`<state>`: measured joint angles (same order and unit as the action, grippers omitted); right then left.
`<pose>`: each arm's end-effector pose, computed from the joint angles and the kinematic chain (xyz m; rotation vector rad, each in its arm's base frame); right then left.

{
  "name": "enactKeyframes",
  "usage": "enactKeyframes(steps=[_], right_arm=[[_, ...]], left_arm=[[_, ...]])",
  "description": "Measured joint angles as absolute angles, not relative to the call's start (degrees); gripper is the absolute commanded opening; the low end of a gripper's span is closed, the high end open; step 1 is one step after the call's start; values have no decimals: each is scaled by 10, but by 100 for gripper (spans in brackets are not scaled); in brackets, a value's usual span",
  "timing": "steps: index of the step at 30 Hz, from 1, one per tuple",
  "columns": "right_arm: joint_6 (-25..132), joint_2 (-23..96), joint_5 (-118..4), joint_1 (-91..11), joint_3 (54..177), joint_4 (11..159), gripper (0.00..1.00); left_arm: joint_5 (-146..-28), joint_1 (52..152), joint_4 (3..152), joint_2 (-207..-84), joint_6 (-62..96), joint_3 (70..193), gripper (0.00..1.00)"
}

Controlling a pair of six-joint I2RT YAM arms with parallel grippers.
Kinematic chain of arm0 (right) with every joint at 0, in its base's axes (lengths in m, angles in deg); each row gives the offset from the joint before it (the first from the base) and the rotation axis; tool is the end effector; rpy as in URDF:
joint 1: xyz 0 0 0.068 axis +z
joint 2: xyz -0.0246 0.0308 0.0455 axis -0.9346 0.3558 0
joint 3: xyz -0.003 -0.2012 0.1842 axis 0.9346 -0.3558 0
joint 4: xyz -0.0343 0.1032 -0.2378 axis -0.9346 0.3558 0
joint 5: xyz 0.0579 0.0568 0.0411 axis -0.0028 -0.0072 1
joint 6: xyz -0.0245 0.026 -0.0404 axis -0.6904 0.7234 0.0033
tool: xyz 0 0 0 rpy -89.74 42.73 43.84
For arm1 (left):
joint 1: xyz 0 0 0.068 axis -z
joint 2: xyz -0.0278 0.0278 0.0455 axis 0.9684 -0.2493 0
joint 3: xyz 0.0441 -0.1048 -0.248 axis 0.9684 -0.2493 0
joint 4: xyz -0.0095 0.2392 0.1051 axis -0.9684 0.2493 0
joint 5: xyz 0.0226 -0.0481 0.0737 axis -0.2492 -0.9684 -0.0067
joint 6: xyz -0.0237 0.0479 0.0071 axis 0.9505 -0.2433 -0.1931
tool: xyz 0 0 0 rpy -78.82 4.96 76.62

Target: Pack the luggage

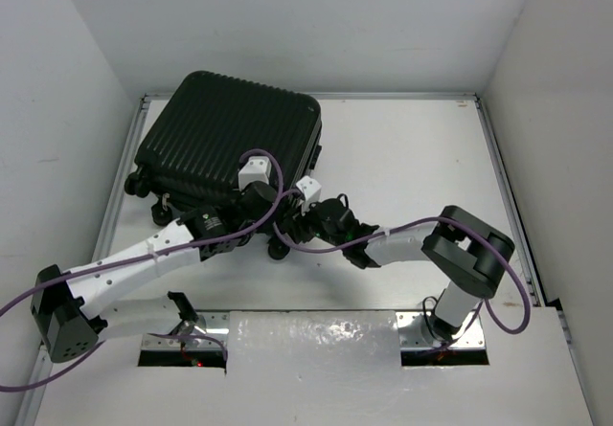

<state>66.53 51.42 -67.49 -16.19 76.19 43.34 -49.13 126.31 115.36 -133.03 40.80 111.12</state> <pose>0.1979 0.2595 0.1615 -0.5290 1.8981 0.8043 0.1554 -0.1623 0.2843 0.0676 2.2620 -0.1704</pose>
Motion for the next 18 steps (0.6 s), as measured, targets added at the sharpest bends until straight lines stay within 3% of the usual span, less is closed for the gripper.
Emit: enactKeyframes(steps=[6, 12, 15, 18], right_arm=[[678, 531, -703, -154, 760, 423, 24], [694, 530, -721, -149, 745, 389, 15], [703, 530, -722, -149, 742, 381, 0], [713, 530, -723, -148, 739, 374, 0]], left_arm=[[-498, 1261, 1148, -1326, 401, 1106, 0], [-501, 1261, 1137, -1322, 399, 1099, 0], [-503, 1261, 1131, -1317, 399, 1095, 0], [-503, 1261, 1127, -1315, 399, 1092, 0]])
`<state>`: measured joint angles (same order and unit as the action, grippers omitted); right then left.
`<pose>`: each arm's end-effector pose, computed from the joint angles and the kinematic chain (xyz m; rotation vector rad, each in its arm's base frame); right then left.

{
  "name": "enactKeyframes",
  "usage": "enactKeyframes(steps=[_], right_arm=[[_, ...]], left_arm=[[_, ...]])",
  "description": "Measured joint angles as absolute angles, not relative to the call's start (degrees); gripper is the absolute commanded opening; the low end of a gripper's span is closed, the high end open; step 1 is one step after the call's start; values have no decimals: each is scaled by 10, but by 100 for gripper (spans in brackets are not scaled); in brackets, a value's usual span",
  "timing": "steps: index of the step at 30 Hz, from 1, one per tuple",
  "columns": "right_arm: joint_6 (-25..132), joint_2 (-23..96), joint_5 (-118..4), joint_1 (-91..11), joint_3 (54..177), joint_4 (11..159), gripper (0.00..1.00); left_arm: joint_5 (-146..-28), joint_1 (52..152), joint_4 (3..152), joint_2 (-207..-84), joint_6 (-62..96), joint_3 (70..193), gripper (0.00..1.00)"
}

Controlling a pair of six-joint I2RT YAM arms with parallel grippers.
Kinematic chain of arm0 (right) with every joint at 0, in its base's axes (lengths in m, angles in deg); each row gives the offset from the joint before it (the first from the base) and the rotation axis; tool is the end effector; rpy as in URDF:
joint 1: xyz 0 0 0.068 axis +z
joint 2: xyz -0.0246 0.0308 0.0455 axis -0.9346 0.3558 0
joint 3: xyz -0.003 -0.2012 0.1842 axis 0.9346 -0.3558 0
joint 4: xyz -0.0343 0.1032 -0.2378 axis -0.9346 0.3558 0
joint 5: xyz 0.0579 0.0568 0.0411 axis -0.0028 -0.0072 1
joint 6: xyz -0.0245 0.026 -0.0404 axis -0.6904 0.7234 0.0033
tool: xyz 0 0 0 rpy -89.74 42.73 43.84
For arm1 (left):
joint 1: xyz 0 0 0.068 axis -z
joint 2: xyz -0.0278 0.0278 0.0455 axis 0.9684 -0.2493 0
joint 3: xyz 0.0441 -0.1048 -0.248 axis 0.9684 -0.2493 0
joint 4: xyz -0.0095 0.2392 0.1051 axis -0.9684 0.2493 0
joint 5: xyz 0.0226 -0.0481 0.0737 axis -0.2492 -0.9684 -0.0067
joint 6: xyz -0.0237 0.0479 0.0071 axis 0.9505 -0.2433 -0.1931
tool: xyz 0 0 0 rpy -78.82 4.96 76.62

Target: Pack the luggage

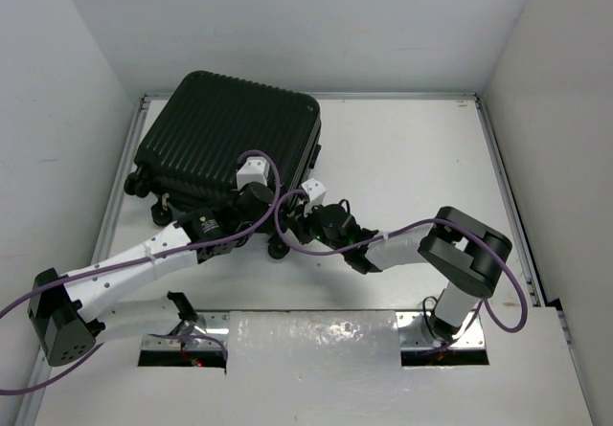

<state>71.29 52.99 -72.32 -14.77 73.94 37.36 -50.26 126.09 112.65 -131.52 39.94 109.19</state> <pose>0.1914 0.2591 0.1534 -0.4025 1.8877 0.8209 0.1537 -0.1599 0.2819 0.0756 2.2421 -0.2114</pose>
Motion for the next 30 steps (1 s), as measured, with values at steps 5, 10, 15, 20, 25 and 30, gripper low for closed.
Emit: enactKeyframes(steps=[5, 10, 15, 20, 25, 30], right_arm=[[743, 530, -731, -151, 736, 372, 0], [791, 518, -736, -185, 731, 385, 0], [817, 501, -720, -261, 753, 417, 0], [799, 574, -652, -352, 915, 536, 0], [777, 684, -646, -430, 1103, 656, 0], [782, 820, -635, -478, 1342, 799, 0]], left_arm=[[-503, 1261, 1121, -1314, 400, 1088, 0], [-503, 1261, 1111, -1313, 400, 1084, 0], [-505, 1260, 1105, -1311, 403, 1081, 0], [-507, 1260, 1099, -1307, 403, 1077, 0], [-515, 1257, 1080, -1299, 404, 1064, 0], [-528, 1257, 1065, -1294, 402, 1055, 0]])
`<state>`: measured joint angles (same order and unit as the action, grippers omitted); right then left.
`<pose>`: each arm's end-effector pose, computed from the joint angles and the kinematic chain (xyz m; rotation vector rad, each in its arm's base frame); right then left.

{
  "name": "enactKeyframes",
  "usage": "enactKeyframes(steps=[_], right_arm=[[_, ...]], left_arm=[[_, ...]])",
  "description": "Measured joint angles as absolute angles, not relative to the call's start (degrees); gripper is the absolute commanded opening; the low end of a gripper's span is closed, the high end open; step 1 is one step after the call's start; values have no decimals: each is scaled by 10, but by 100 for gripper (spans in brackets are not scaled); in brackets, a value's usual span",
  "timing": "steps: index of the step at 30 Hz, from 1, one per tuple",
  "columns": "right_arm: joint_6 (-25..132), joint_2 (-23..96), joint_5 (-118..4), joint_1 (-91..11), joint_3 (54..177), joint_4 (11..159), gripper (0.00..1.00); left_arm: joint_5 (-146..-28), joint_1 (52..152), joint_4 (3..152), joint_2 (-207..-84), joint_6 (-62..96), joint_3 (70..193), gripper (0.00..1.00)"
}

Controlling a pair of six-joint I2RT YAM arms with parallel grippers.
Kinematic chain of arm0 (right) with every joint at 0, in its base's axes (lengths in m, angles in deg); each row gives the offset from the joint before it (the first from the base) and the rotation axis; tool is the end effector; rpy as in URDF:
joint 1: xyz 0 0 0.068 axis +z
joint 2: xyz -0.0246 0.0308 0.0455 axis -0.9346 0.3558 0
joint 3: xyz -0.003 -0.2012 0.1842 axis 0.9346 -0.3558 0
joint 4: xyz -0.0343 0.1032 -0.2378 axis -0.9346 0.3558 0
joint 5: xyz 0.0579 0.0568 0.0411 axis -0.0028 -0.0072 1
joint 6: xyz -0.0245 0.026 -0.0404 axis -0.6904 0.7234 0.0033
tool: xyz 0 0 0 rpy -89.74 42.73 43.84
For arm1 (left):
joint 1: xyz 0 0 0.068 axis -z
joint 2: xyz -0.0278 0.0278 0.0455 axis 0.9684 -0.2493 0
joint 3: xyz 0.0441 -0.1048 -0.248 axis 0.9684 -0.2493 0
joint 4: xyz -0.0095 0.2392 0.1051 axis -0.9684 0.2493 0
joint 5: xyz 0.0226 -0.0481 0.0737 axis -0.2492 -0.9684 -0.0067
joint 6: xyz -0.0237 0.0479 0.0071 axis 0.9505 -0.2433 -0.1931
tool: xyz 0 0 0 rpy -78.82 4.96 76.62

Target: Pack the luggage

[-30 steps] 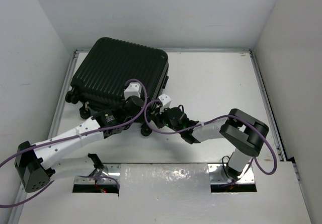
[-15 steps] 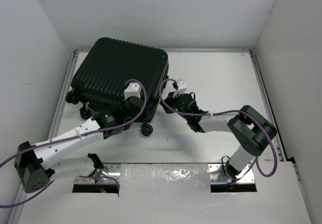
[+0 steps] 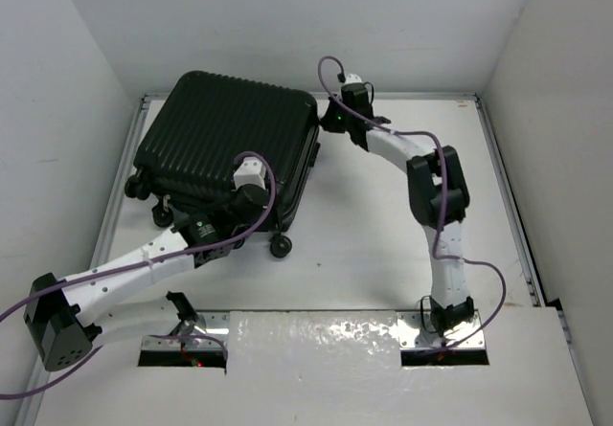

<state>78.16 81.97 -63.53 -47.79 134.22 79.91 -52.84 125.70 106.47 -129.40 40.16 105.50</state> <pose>0.4775 0.1876 0.1974 0.1705 2.0908 0.5837 0.1524 -0.1582 0.2759 0.0601 2.2033 -0.3158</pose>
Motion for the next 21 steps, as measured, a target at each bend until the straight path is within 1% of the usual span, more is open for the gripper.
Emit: enactKeyframes(steps=[1, 2, 3, 4, 5, 6, 7, 8, 9, 10, 11, 12, 13, 17, 18, 21], right_arm=[[781, 849, -626, -482, 1393, 822, 0], [777, 893, -610, -486, 1472, 882, 2], [768, 948, -587, -490, 1573, 926, 21], [764, 999, -568, -492, 1662, 962, 29], [760, 1036, -555, -496, 1718, 963, 33], [756, 1055, -551, -499, 1734, 947, 41], [756, 1054, -543, -505, 1707, 924, 45], [756, 1021, -536, -514, 1622, 877, 48], [758, 989, -534, -521, 1542, 855, 50], [760, 955, -533, -529, 1457, 828, 56], [761, 923, -534, -537, 1384, 814, 60], [762, 903, -534, -544, 1339, 808, 62], [762, 885, -529, -551, 1312, 794, 69], [763, 818, -537, -555, 1264, 769, 80], [764, 797, -537, -552, 1251, 761, 83], [766, 744, -536, -545, 1217, 739, 84]], left_arm=[[-530, 1256, 1058, -1294, 401, 1054, 0], [-531, 1255, 1049, -1294, 401, 1053, 0], [-532, 1255, 1042, -1292, 402, 1052, 0], [-534, 1254, 1036, -1286, 403, 1052, 0], [-538, 1255, 1036, -1275, 403, 1054, 6], [-545, 1256, 1047, -1263, 402, 1054, 38], [-545, 1258, 1062, -1254, 402, 1054, 48], [-543, 1259, 1082, -1249, 402, 1056, 52], [-539, 1259, 1104, -1245, 402, 1061, 63], [-532, 1259, 1135, -1242, 401, 1072, 75], [-522, 1259, 1163, -1241, 399, 1088, 94], [-512, 1259, 1184, -1241, 398, 1106, 98], [-496, 1259, 1209, -1244, 403, 1133, 99], [-407, 1237, 1287, -1274, 420, 1272, 100], [-402, 1198, 1293, -1284, 414, 1314, 100], [-417, 1049, 1281, -1315, 392, 1394, 100]])
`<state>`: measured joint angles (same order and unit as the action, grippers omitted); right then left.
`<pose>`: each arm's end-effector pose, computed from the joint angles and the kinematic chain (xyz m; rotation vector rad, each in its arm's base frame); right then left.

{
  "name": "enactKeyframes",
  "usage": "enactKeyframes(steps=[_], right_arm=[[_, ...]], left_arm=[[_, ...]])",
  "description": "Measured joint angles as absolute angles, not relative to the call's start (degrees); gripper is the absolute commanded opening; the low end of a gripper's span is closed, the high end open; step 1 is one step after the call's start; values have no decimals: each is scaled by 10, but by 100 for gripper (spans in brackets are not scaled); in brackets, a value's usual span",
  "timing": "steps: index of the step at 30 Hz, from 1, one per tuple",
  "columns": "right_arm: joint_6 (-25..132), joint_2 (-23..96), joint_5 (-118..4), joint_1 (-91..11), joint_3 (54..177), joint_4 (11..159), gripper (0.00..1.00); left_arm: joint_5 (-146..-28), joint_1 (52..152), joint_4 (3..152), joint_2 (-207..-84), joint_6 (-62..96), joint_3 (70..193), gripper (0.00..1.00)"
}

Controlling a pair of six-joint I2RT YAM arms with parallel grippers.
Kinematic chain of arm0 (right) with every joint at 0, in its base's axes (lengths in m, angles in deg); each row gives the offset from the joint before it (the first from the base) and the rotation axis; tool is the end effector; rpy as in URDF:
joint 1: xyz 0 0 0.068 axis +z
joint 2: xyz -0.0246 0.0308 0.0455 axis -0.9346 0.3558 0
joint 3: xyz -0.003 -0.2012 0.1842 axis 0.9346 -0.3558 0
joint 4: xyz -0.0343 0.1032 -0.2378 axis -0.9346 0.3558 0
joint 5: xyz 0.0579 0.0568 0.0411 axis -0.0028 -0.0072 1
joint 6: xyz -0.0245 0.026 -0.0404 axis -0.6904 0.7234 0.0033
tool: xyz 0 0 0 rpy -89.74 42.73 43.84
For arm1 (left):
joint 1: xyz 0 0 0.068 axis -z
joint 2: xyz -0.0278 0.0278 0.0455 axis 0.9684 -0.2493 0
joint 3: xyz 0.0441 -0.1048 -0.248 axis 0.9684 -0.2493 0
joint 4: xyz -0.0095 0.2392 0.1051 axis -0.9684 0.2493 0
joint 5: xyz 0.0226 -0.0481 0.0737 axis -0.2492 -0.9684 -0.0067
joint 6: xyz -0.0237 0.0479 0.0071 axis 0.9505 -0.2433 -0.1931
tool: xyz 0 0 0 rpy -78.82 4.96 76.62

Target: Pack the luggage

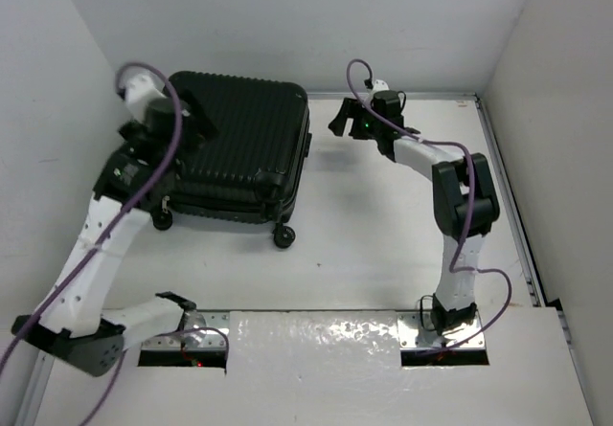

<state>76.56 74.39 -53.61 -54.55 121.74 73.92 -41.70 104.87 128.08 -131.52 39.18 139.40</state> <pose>0.4592 0.1267 0.1981 0.1505 2.0801 0.6731 0.1812 -0.0771 0.4303 -0.4529 1.9258 -0.0318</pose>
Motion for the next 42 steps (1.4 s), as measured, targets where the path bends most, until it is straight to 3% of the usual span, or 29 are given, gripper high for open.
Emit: enactKeyframes(steps=[5, 11, 17, 26, 35, 38, 42], right_arm=[[770, 660, -535, -537, 1106, 720, 86], [771, 572, -533, -523, 957, 743, 87], [767, 489, -509, -490, 878, 743, 88], [767, 535, -524, -354, 912, 721, 88], [767, 474, -557, -261, 843, 699, 92], [774, 399, -572, -233, 777, 664, 99], [800, 285, -614, -182, 662, 644, 99]], left_arm=[[-489, 793, 1256, -1422, 367, 1504, 98], [-531, 647, 1238, -1650, 345, 1642, 94], [-579, 631, 1242, -1924, 304, 1884, 86], [-764, 588, 1188, -2121, 302, 1999, 80], [-939, 637, 1134, -2203, 297, 1994, 75], [-946, 702, 1116, -2202, 285, 1990, 76], [-962, 822, 1110, -2200, 267, 1990, 77]])
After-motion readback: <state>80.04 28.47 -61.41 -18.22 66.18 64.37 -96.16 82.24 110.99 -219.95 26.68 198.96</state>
